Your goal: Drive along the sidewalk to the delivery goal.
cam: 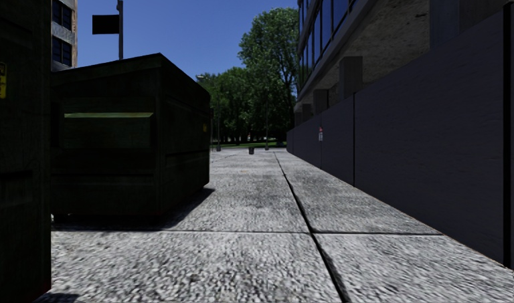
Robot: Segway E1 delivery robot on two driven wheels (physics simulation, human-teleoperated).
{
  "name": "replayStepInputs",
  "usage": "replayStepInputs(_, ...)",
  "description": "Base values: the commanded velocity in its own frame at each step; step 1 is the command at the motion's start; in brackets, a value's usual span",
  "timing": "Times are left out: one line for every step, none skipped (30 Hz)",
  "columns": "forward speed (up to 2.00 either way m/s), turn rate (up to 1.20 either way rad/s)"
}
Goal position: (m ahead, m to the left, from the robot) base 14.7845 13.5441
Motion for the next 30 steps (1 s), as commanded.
replayStepInputs(2.00, 0.00)
replayStepInputs(2.00, 0.00)
replayStepInputs(2.00, 0.00)
replayStepInputs(2.00, 0.00)
replayStepInputs(2.00, 0.00)
replayStepInputs(2.00, 0.00)
replayStepInputs(2.00, 0.00)
replayStepInputs(2.00, 0.00)
replayStepInputs(2.00, 0.00)
replayStepInputs(2.00, 0.00)
replayStepInputs(2.00, 0.00)
replayStepInputs(2.00, 0.00)
replayStepInputs(2.00, 0.00)
replayStepInputs(2.00, 0.00)
replayStepInputs(2.00, 0.00)
replayStepInputs(2.00, 0.00)
replayStepInputs(2.00, 0.00)
replayStepInputs(2.00, 0.00)
replayStepInputs(2.00, 0.00)
replayStepInputs(2.00, 0.00)
replayStepInputs(2.00, 0.00)
replayStepInputs(2.00, 0.00)
replayStepInputs(2.00, 0.00)
replayStepInputs(2.00, 0.00)
replayStepInputs(2.00, 0.00)
replayStepInputs(2.00, 0.00)
replayStepInputs(2.00, 0.00)
replayStepInputs(2.00, 0.00)
replayStepInputs(2.00, 0.00)
replayStepInputs(2.00, 0.00)
